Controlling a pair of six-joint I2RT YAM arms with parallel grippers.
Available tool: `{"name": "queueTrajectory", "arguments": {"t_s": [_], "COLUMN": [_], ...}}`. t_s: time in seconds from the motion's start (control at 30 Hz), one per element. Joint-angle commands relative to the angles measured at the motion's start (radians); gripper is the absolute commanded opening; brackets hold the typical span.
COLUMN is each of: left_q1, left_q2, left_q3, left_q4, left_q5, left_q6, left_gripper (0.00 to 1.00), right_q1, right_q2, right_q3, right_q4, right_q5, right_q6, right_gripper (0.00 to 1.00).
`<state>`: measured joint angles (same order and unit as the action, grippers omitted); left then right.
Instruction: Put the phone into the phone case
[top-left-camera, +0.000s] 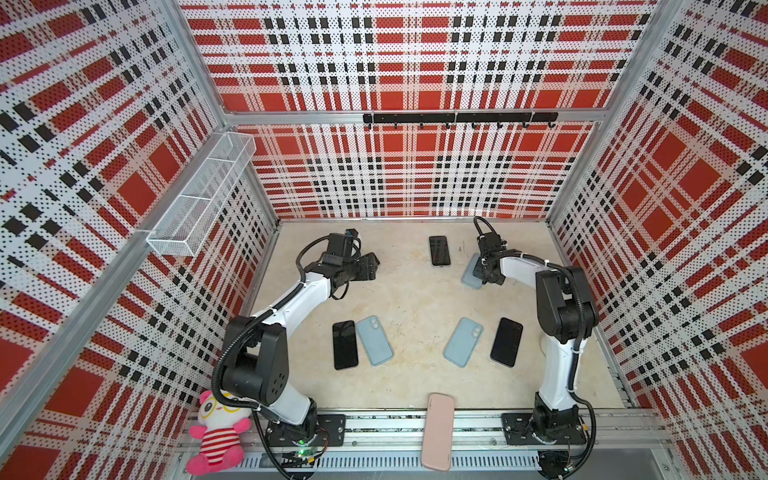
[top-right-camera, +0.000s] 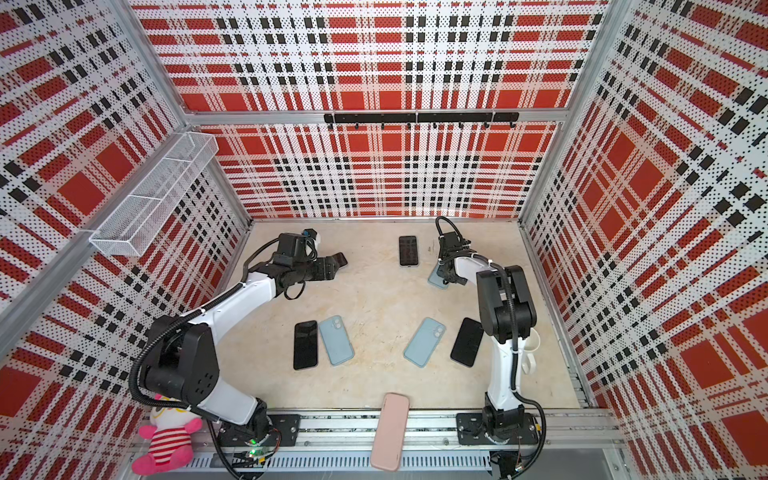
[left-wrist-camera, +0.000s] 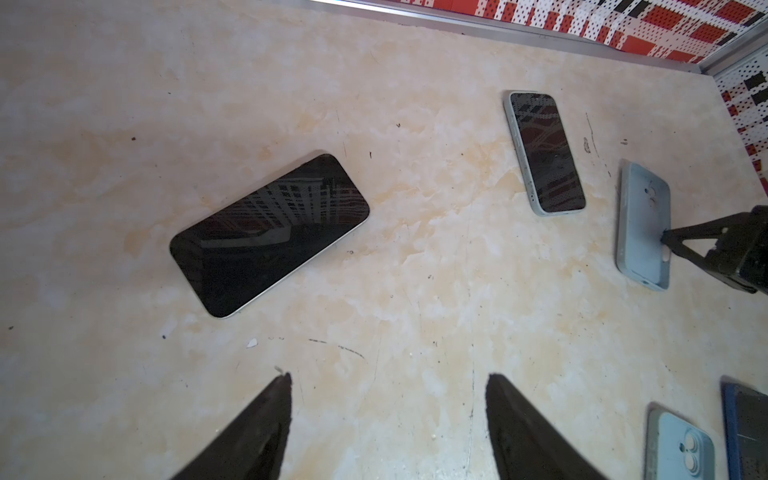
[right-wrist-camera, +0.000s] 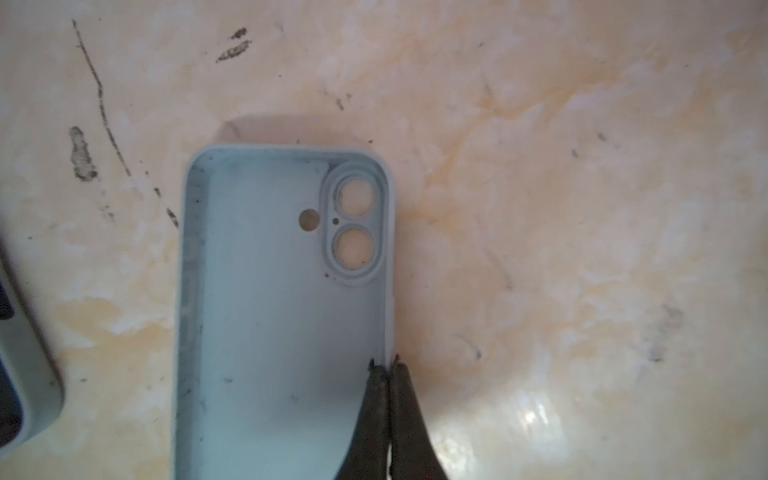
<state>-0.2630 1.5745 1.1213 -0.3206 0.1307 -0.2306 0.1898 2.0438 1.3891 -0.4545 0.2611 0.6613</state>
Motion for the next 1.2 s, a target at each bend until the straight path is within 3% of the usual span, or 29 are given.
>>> {"name": "queueTrajectory", "arguments": {"t_s": [0.0, 0.13, 0.17, 0.3, 0.4, 0.5, 0.67, 0.83, 1.17], "left_q1": [0.008, 0.008, 0.042, 0.068, 0.097, 0.124, 0.161, 0.187, 0.194], "left_q2": [-0.031, -0.027, -0.028, -0.025, -0.027, -0.029, -0.029, -0.022, 0.006], "left_q3": [-0.008, -0.007, -0.007, -0.005, -0.005, -0.003, -0.001, 0.001, 0.005], "left_q4": [0.022, 0.022, 0.022, 0.022, 0.021, 0.017, 0.014, 0.007, -0.002], "left_q5": [0.000, -0.004, -0.008, -0.025, -0.030, -0.050, -0.054, -0.059, -0.064], "left_q6": [0.005, 0.007, 0.008, 0.008, 0.008, 0.007, 0.009, 0.005, 0.006], "left_gripper": [0.76, 0.76, 0.76, 0.76, 0.76, 0.76, 0.76, 0.76, 0.76], "right_q1": [-0.016, -0.016, -0.016, 0.010, 0.093, 0.146, 0.219, 0.303, 0.364], "right_q2": [-0.112, -0.207, -0.230, -0.292, -0.327, -0.322, -0.228, -0.061, 0.146], "right_q3": [-0.010, -0.023, -0.031, -0.060, -0.117, -0.127, -0.041, 0.137, 0.372], "right_q4": [-0.052, -0.062, -0.056, -0.023, 0.048, 0.063, -0.078, -0.256, -0.350], "right_q5": [0.040, -0.016, -0.047, -0.311, -0.338, -0.407, -0.652, -0.647, -0.603], "right_q6": [-0.121, -0.362, -0.424, -0.686, -0.937, -1.142, -1.492, -1.637, -1.708], "right_gripper": [0.03, 0.00, 0.00, 0.00, 0.00, 0.03, 0.02, 0.01, 0.03]}}
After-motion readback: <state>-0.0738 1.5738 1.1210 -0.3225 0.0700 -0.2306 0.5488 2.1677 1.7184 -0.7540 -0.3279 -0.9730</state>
